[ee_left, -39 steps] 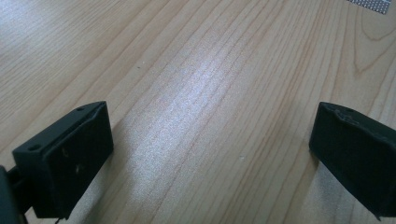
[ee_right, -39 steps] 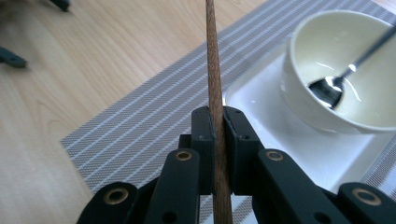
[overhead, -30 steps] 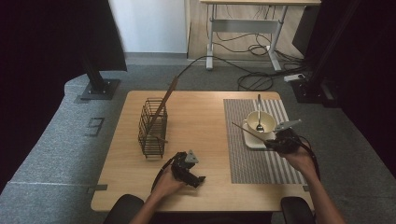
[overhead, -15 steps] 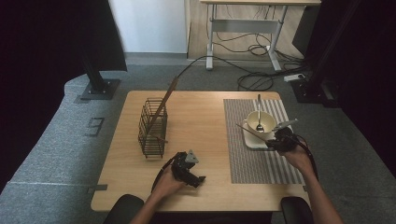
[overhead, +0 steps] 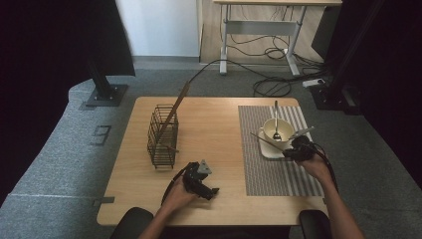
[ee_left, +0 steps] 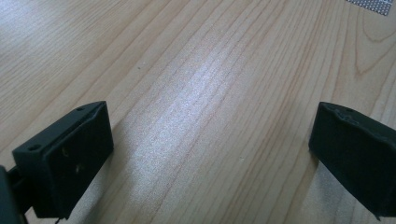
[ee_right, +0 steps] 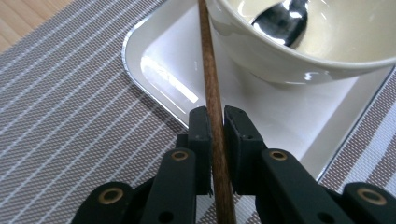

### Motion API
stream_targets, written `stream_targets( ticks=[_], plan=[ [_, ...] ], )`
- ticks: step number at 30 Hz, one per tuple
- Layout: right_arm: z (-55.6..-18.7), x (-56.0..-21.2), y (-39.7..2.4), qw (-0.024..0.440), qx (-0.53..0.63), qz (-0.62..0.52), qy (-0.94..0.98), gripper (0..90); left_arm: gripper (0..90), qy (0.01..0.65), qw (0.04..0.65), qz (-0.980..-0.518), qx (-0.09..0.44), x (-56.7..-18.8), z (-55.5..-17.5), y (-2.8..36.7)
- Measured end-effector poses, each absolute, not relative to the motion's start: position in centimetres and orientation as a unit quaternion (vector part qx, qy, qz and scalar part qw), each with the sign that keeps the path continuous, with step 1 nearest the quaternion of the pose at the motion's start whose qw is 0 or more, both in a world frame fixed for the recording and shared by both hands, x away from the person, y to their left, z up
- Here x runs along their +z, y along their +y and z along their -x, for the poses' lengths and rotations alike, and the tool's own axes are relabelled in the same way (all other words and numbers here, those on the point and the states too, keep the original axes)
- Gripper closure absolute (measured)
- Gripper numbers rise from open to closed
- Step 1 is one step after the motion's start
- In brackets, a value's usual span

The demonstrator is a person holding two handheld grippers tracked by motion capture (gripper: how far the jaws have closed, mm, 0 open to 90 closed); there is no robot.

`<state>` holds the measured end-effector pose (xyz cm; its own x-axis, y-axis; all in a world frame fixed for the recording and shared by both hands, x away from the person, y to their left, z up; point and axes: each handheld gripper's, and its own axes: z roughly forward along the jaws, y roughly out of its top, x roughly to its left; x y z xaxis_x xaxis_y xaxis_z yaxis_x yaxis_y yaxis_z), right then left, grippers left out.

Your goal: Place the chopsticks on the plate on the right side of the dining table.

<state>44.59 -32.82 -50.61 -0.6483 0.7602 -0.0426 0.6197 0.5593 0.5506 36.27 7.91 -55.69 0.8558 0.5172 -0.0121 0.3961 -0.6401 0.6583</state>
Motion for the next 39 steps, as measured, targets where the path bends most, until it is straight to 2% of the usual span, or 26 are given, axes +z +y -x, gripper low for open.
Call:
stream_targets(
  ticks=[21, 25, 33, 38, 39],
  plan=[
    [-44.7, -50.7, -33.9, 0.15, 0.255, -0.411, 0.862, 66.2, 0.0, 0.254, 0.34, -0.901, 0.089, -55.7, -36.3, 7.9],
    [-43.9, -50.1, -34.0, 0.159, 0.265, -0.409, 0.859, 56.6, 0.0, 0.254, 0.34, -0.901, 0.089, -55.7, -36.3, 7.9],
    [-42.1, -49.9, -33.0, 0.168, 0.286, -0.409, 0.85, 29.5, 0.0, 0.254, 0.341, -0.901, 0.09, -55.7, -36.3, 7.8],
    [-41.1, -50.4, -32.1, 0.19, 0.289, -0.421, 0.838, 12.8, 0.0, 0.254, 0.34, -0.901, 0.09, -55.7, -36.2, 7.8],
    [-41.0, -50.5, -32.0, 0.19, 0.291, -0.427, 0.835, 12.4, 0.0, 0.254, 0.339, -0.901, 0.09, -55.7, -36.3, 7.8]
  ],
)
